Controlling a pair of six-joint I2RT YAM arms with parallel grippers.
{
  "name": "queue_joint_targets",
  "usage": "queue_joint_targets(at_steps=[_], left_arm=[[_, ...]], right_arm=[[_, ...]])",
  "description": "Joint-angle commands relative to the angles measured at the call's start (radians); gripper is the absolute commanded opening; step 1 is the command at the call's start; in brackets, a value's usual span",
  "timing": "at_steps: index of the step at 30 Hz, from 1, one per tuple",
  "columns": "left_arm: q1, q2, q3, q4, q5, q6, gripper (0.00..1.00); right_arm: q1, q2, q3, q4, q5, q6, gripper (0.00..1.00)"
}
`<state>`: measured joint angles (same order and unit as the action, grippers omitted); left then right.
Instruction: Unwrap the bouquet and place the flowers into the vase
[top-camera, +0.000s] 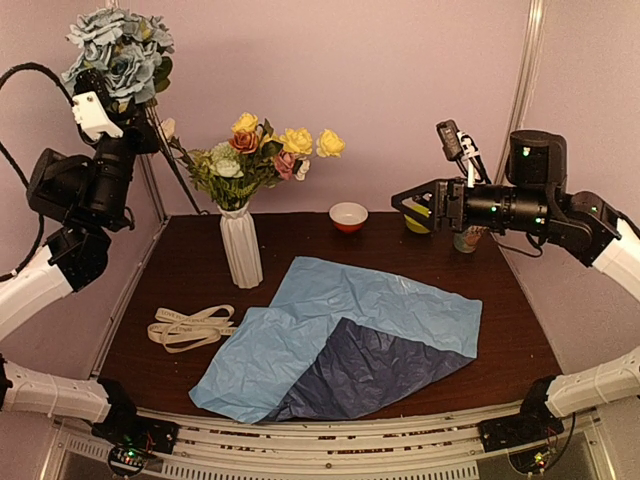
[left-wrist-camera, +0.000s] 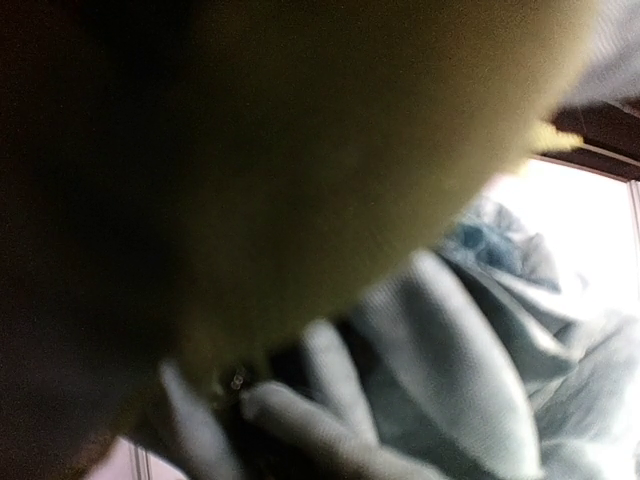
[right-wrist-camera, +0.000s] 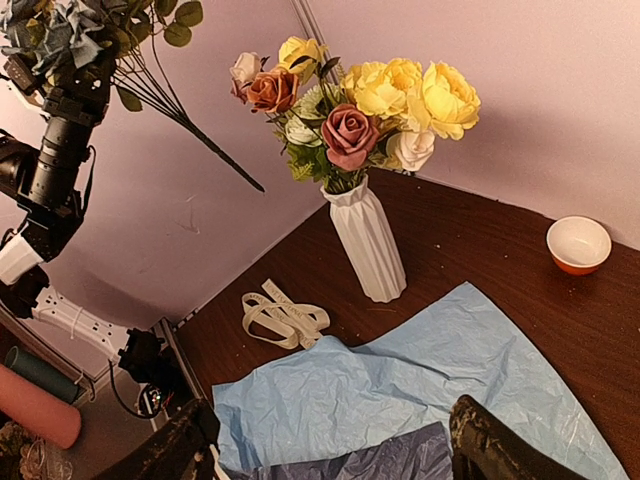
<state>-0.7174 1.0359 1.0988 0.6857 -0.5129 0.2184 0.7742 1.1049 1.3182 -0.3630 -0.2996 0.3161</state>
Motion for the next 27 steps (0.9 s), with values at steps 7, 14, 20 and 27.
queue_joint_targets(at_steps=[7,14,20,27], left_arm=[[0.142,0.026,-0.135,0.239,0.153,-0.286,0.0],[0.148,0.122,-0.082,0.264,0.19,-0.281,0.0],[0.165,0.189,-0.046,0.282,0.193,-0.263,0.0],[0.193,0.243,0.002,0.306,0.2,-0.254,0.0]], right_arm=[[0.007,-0.04,-0.017,-0.011,0.049,0.0,0.8],[0.007,-0.035,-0.013,-0.025,0.057,-0.016,0.8],[0.007,-0.032,-0.014,-0.034,0.062,-0.031,0.8],[0.008,-0.029,-0.019,-0.045,0.064,-0.035,0.8]])
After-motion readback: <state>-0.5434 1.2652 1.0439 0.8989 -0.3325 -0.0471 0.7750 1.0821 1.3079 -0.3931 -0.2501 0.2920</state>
